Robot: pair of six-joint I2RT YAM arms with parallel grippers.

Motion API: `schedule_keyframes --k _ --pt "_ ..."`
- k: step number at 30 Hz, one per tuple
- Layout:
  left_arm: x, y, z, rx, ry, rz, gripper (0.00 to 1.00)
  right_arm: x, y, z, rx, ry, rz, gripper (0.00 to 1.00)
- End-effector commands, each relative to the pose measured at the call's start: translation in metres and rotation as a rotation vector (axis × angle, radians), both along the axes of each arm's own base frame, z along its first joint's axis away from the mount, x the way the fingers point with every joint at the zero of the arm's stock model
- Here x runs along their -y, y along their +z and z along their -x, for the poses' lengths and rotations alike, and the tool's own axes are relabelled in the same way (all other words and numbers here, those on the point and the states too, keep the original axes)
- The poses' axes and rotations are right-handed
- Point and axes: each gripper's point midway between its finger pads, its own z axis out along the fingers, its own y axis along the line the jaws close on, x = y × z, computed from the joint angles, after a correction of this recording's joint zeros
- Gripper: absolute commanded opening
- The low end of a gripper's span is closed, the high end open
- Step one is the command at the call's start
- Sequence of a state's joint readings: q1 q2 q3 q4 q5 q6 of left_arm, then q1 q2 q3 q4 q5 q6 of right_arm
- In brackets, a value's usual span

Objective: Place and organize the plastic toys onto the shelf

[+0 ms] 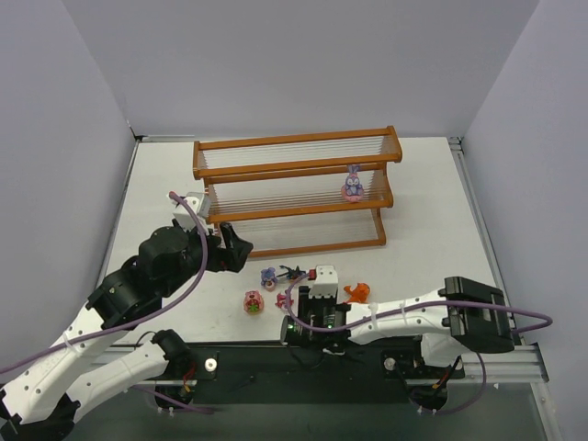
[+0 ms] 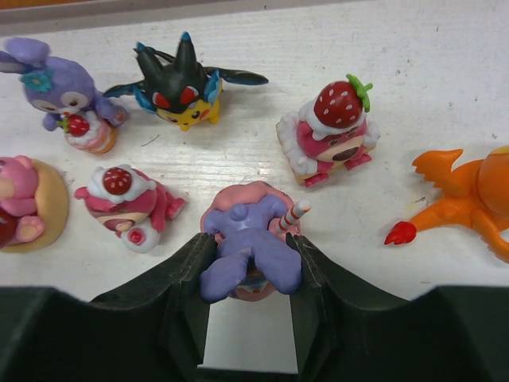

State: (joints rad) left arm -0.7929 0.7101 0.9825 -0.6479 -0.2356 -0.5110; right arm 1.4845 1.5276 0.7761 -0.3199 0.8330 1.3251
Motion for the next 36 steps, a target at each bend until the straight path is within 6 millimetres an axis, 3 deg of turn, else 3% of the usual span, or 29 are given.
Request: schedule_keyframes --k 1,3,4,7,14,18,25,36 --pt "-0.011 0.025 -0.005 0.072 0.050 0.018 0.95 -0.007 0.069 -0.006 0.051 0.027 -0.068 0.00" --pt "-0.015 0.028 -0.006 0.084 0.069 0.021 0.95 -0.005 0.088 -0.007 0.061 0.041 -0.082 0.00" --pt "-0.018 0.028 -0.007 0.089 0.089 0.019 0.95 -0.006 0.109 -0.008 0.075 0.056 -0.113 0.00" --pt "-0.026 0.033 -0.009 0.101 0.128 0.022 0.95 -0.001 0.146 -0.016 0.094 0.058 -0.163 0.00" --pt "-0.043 0.035 -0.010 0.101 0.208 0.009 0.95 0.021 0.200 -0.065 0.138 -0.016 -0.167 0.00" --pt "-0.049 0.035 -0.007 0.103 0.225 0.021 0.95 0.024 0.209 -0.100 0.156 -0.066 -0.100 0.00" --pt "-0.057 0.040 -0.002 0.104 0.246 0.032 0.95 0.001 0.213 -0.146 0.171 -0.070 -0.117 0.00" --pt "-0.059 0.038 -0.001 0.093 0.249 0.015 0.95 -0.032 0.194 -0.184 0.194 -0.041 -0.104 0.00"
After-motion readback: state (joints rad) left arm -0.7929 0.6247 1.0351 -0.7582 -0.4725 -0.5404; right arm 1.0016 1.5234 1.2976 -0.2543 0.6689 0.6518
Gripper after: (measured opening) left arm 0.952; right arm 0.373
